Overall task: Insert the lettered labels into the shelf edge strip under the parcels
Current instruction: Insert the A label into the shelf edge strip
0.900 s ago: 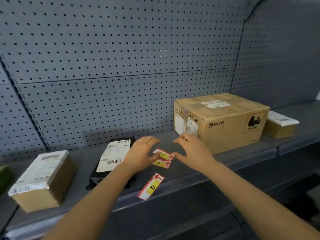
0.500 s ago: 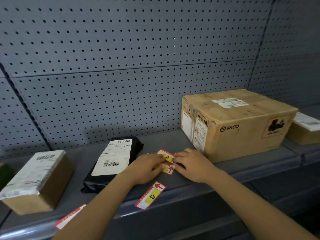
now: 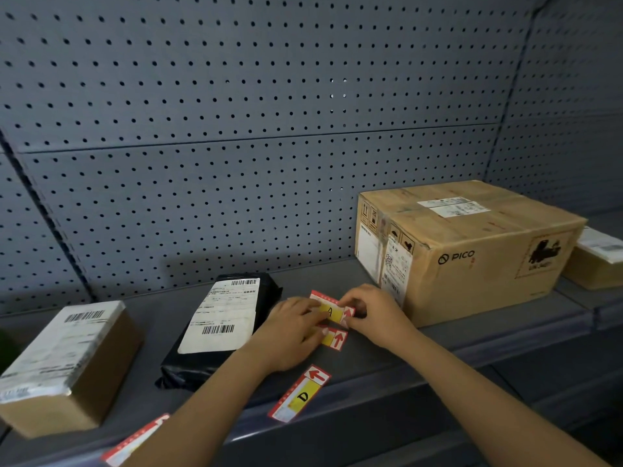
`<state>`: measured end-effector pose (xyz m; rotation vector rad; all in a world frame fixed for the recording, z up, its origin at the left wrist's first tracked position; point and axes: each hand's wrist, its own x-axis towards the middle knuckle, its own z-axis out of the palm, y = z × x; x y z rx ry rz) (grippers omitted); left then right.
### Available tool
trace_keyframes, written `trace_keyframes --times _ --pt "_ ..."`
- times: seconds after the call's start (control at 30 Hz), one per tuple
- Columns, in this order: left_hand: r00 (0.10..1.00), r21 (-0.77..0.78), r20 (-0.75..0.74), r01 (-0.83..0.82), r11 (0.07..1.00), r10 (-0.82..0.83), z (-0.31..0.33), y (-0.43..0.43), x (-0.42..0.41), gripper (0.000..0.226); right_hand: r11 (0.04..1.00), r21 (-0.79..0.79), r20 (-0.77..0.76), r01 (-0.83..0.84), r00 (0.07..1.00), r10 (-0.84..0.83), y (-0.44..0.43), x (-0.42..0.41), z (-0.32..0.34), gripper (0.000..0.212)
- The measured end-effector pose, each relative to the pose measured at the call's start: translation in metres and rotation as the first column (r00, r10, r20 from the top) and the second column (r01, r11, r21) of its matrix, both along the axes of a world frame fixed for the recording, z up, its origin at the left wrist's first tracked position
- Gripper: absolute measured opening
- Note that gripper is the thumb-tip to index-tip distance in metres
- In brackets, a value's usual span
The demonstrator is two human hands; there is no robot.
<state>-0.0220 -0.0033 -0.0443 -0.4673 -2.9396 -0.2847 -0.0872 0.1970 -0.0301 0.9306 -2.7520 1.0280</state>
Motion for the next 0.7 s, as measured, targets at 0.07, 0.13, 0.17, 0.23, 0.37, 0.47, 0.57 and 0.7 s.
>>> trace_keyframes --times 0.07,0.13,0.17,0.23,0.37,0.47,0.57,0.7 --pt "0.993 0.038 -0.121 -0.013 0.999 0.018 0.003 0.000 -0.001 0.051 0.996 -0.088 0.040 0.018 0.999 -0.014 -0.001 0.001 0.000 0.027" --pt "0.973 0.081 -0.225 -0.027 0.996 0.045 0.006 0.000 -0.001 0.059 0.987 -0.157 0.054 0.040 0.998 -0.032 -0.001 0.001 0.001 0.030" --pt "0.964 0.089 -0.261 -0.028 0.996 0.051 0.007 0.000 -0.002 0.059 0.981 -0.186 0.059 0.049 0.998 -0.039 0.000 0.002 0.003 0.031" --pt "0.946 0.088 -0.321 -0.023 0.996 0.050 0.008 -0.002 -0.003 0.058 0.967 -0.249 0.075 0.061 0.996 -0.043 0.003 0.004 0.010 0.031" --pt "0.892 0.031 -0.451 -0.019 0.999 0.031 0.014 -0.003 -0.006 0.065 0.921 -0.387 0.130 0.037 0.991 0.014 0.008 0.009 0.030 0.030" --pt "0.793 0.008 -0.609 -0.010 1.000 0.013 0.022 -0.005 -0.009 0.054 0.902 -0.431 0.167 0.000 0.983 0.080 0.011 0.013 0.046 0.029" --pt "0.702 -0.020 -0.712 0.012 1.000 -0.022 0.033 -0.011 -0.010 0.035 0.892 -0.450 0.177 -0.033 0.976 0.125 0.012 0.015 0.054 0.030" --pt "0.705 -0.057 -0.708 0.005 0.998 -0.044 0.040 -0.018 -0.011 0.039 0.937 -0.346 0.050 -0.051 0.996 0.073 0.008 0.020 0.059 0.039"
